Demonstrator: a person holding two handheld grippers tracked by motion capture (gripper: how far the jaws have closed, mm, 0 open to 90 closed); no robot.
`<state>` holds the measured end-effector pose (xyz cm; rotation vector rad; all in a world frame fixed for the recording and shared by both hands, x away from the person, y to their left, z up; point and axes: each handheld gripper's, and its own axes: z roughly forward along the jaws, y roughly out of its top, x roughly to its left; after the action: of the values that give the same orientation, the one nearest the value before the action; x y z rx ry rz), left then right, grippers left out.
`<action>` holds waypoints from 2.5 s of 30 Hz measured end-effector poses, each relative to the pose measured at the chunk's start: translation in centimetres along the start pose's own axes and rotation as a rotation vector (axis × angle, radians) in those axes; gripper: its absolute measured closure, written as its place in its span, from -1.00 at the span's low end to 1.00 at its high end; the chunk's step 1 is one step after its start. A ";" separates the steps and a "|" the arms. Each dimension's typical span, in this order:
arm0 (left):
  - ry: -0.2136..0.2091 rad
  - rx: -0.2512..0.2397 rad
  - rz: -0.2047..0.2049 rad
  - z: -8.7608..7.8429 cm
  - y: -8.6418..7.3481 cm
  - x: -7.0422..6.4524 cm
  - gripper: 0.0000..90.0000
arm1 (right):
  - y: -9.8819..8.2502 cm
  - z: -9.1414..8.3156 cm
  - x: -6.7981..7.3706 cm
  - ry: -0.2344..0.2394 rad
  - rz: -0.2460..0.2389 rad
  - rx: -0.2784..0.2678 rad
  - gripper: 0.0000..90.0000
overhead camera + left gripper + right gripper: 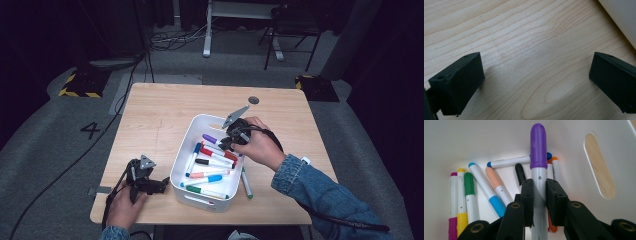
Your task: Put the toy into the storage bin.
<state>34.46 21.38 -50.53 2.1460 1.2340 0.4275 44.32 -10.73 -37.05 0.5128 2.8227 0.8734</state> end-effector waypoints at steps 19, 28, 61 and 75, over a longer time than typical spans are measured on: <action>0.000 0.000 0.000 0.0 0.0 0.0 -1.00 | 0.7 -0.5 1.5 0.025 0.047 -0.015 0.05; -0.003 -0.001 0.000 0.0 0.0 0.0 -1.00 | 0.4 -2.9 1.6 0.024 0.062 -0.056 0.06; -0.004 0.000 0.003 0.0 0.0 0.0 -1.00 | -8.2 -5.6 1.4 -0.039 0.212 -0.037 0.16; -0.004 0.001 0.003 0.0 0.0 0.0 -1.00 | -11.1 1.1 2.0 0.006 0.194 0.072 0.15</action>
<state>34.38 21.37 -50.53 2.1487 1.2296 0.4243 39.62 -18.02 -44.33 0.8065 2.8537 0.8080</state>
